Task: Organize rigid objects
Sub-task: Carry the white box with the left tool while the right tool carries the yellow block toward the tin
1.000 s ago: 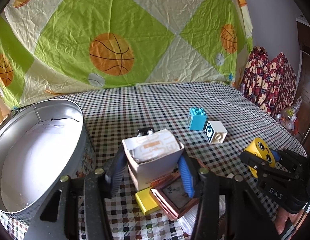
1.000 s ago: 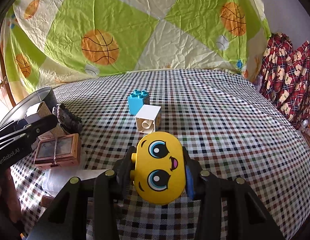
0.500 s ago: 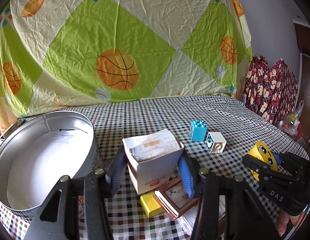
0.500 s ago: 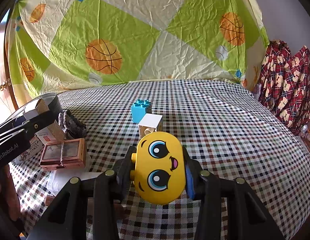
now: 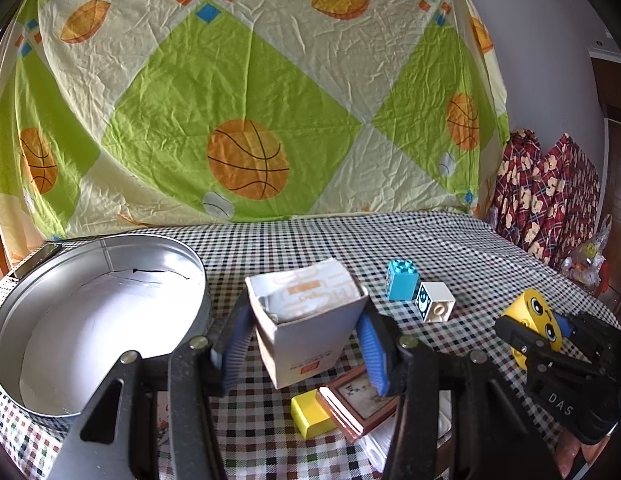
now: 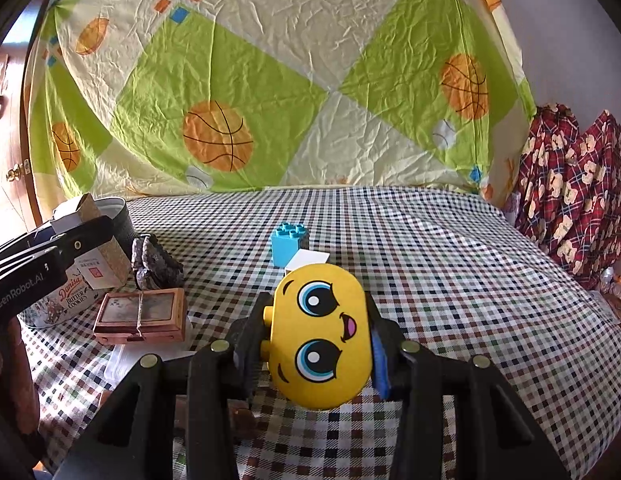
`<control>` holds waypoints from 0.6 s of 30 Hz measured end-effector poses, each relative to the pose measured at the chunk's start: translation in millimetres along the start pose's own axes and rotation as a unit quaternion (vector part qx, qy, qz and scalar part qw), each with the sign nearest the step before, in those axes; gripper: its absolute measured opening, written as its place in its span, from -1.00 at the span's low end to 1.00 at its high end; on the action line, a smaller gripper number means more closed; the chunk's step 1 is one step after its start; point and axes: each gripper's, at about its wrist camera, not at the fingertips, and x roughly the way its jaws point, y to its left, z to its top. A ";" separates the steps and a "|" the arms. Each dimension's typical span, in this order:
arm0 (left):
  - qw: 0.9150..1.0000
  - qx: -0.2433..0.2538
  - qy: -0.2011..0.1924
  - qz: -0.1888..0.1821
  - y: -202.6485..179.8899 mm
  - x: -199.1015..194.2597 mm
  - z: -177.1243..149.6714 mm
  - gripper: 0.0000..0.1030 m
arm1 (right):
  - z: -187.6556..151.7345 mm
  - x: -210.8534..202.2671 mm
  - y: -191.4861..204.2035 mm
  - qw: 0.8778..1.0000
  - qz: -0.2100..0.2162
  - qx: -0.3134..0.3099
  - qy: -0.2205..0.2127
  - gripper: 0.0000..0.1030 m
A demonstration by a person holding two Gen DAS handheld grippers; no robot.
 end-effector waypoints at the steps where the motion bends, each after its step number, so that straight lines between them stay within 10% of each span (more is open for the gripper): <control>1: 1.000 -0.001 -0.002 0.001 0.2 -1.0 -0.3 -0.04 | -0.3 -0.9 0.3 1.000 0.000 -0.001 -0.003 -0.12; 18: 0.999 -0.001 -0.037 0.009 -1.9 -14.8 -0.5 -0.04 | -1.7 -15.2 2.4 0.999 -0.002 -0.006 -0.044 -0.12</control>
